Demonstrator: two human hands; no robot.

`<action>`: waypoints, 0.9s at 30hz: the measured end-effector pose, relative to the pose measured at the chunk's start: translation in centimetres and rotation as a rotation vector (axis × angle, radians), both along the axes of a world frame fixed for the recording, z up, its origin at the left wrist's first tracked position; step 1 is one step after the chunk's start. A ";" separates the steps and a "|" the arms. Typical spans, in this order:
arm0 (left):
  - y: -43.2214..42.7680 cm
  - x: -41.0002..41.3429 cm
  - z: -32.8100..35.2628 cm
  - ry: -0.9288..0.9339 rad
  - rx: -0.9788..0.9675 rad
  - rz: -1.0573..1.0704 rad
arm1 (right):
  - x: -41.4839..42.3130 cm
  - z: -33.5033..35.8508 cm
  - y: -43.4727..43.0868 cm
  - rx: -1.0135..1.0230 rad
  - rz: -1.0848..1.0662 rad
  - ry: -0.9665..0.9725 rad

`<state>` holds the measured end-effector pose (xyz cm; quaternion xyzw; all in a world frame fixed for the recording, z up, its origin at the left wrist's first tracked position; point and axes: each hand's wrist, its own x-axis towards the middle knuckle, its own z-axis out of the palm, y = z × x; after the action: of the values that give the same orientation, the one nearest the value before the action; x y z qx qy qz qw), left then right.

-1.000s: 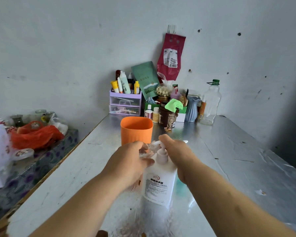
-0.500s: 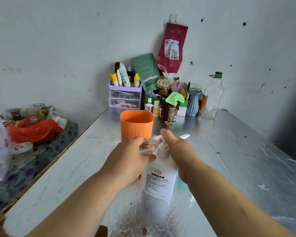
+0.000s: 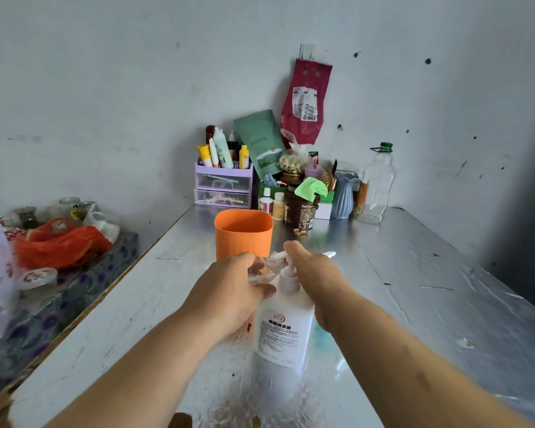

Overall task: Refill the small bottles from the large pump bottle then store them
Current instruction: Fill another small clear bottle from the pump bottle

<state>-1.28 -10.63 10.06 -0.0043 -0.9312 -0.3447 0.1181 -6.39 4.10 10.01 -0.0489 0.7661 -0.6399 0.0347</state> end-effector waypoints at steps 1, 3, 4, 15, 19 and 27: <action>0.0 0.0 0.0 -0.001 -0.004 -0.001 | 0.1 0.0 0.0 -0.006 0.004 -0.010; 0.1 0.1 0.1 0.001 -0.001 -0.003 | 0.3 -0.1 0.1 0.004 -0.003 -0.015; 0.1 0.2 0.1 0.004 0.001 -0.003 | 0.2 -0.3 0.1 0.009 -0.004 -0.008; 0.0 -0.2 -0.8 0.001 0.025 -0.008 | -0.4 -1.3 -1.0 -0.018 -0.066 -0.116; -0.2 -0.2 -1.3 -0.014 0.010 -0.003 | 0.1 -1.7 -1.1 0.008 -0.078 -0.150; 0.1 0.0 -0.2 0.005 0.004 0.010 | -0.2 0.2 -0.9 0.025 -0.121 -0.211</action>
<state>-1.27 -10.56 9.81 -0.0003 -0.9302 -0.3461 0.1220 -6.61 3.19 10.22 0.0657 0.7678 -0.6327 0.0771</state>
